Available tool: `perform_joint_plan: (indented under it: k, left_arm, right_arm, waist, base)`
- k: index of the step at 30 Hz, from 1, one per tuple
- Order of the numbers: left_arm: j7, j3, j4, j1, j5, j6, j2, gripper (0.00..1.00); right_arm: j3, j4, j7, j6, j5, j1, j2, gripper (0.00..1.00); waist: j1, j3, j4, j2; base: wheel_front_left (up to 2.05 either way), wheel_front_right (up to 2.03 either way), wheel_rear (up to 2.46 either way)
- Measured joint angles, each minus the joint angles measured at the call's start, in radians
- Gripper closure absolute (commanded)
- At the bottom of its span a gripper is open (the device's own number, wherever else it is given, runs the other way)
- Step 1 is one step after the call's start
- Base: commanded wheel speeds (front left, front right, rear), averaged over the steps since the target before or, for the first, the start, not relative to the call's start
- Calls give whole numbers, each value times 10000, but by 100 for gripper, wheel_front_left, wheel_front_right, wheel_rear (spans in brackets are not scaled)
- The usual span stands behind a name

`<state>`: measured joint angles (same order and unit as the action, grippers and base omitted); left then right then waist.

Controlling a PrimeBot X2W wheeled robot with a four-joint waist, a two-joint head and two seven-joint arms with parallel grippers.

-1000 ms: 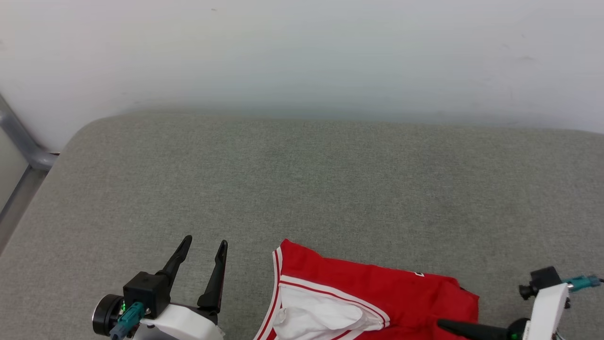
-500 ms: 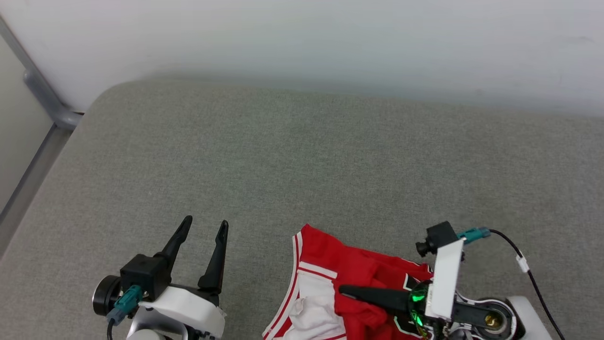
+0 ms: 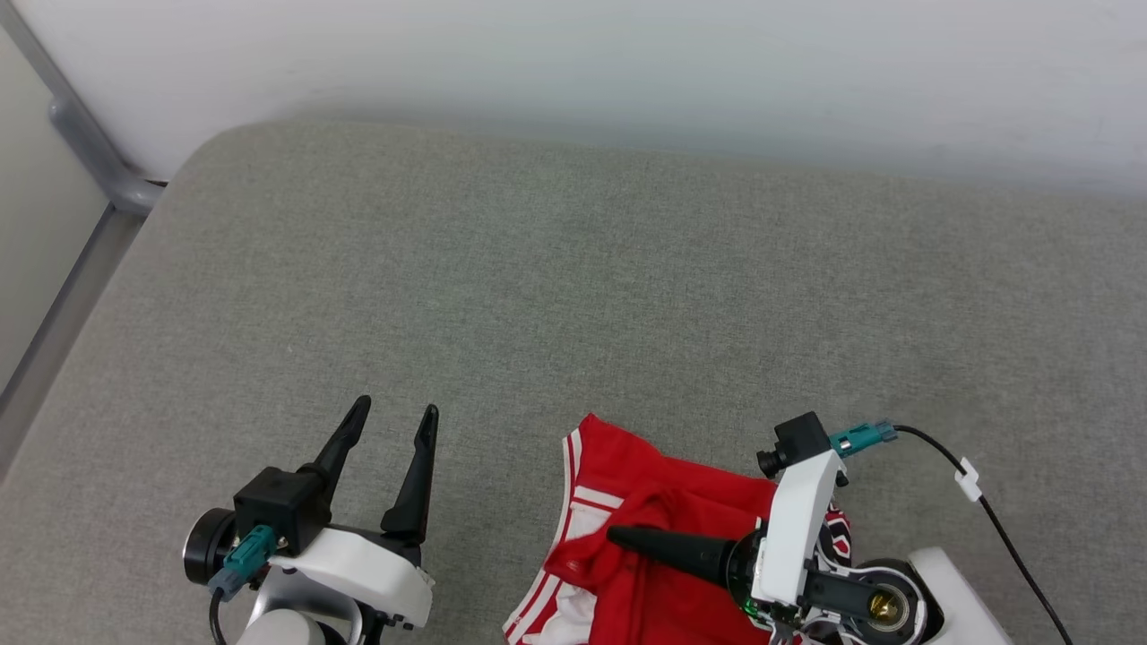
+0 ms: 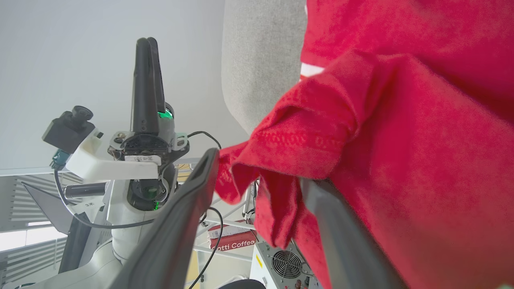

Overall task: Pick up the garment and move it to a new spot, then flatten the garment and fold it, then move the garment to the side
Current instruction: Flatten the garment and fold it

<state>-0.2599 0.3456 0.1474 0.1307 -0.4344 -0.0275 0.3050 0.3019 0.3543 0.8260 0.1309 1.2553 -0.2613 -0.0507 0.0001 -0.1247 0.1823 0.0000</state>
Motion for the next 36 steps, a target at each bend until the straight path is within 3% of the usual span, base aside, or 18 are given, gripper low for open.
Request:
perform_joint_plan:
  k: [6, 7, 14, 20, 21, 23, 31, 36]
  left_arm:
    - [-2, -19, 17, -72, 69, -6, 10, 0]
    - [-2, -13, 12, -203, 77, -81, 10, 0]
    - [23, -23, -25, -503, 69, -253, 56, 0]
    - [107, -128, -96, -721, -19, -441, 151, 0]
    - [144, -219, -159, -798, -58, -531, 224, 0]
    - [146, -255, -180, -816, -92, -602, 242, 0]
    - [144, -351, -236, -886, -111, -775, 297, 0]
    - [130, -339, -222, -992, -150, -792, 299, 0]
  right_arm:
    - [52, -1185, -671, 0, -817, 109, -196, 0]
    - [-52, -1712, -1371, 0, -1678, 324, -518, 0]
    - [-1266, -2516, -3289, 0, -4286, 1052, -1053, 0]
    - [-2888, -3043, -4489, 0, -6807, 1708, -1043, 0]
    - [-3563, -3473, -5122, 0, -8082, 1909, -978, 0]
    - [-3848, -3774, -5630, 0, -8801, 2065, -853, 0]
    - [-4010, -4514, -7584, -2, -10078, 2974, -556, 0]
    - [-3745, -4721, -8088, 0, -10648, 3729, -403, 0]
  waist:
    - [0, 393, -231, 0]
    - [-1, 588, -384, 0]
    - [-1, 985, -761, 0]
    - [-1, 1260, -1056, 0]
    - [-1, 1349, -1184, 0]
    - [-1, 1401, -1248, 0]
    - [-2, 1603, -1448, 0]
    - [-1, 1735, -1521, 0]
  base:
    - [0, 0, 0]
    - [0, 0, 0]
    - [0, 0, 0]
    - [0, 0, 0]
    - [0, 0, 0]
    - [0, 0, 0]
    - [0, 0, 0]
    - [0, 0, 0]
